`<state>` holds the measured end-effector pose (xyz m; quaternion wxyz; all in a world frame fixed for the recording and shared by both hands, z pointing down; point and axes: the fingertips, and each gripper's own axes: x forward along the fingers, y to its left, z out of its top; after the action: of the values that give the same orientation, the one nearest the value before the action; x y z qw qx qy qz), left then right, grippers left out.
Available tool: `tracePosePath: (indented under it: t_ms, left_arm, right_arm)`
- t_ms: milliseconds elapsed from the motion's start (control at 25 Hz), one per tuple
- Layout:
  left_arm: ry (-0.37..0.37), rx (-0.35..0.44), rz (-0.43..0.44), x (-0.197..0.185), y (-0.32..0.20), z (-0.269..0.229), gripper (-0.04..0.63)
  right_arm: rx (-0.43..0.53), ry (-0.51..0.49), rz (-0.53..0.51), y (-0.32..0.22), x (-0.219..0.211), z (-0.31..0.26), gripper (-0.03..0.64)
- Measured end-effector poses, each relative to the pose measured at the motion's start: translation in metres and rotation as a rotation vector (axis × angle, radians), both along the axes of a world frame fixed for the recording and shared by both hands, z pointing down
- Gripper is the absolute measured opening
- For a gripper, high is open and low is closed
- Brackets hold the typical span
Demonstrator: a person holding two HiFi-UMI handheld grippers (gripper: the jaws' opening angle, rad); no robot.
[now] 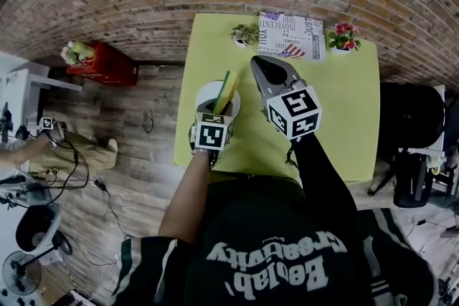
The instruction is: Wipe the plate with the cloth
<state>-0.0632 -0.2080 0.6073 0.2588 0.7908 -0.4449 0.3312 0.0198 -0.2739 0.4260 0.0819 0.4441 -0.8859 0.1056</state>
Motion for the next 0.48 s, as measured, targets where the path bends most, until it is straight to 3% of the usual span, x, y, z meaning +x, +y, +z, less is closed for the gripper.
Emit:
tracePosePath:
  t_ms: [480]
  left_arm:
    - [-0.052,-0.045,0.018,-0.004,0.007,0.034,0.13]
  right_arm:
    - [-0.009,0.011,-0.02,-0.005,-0.005,0.006,0.012]
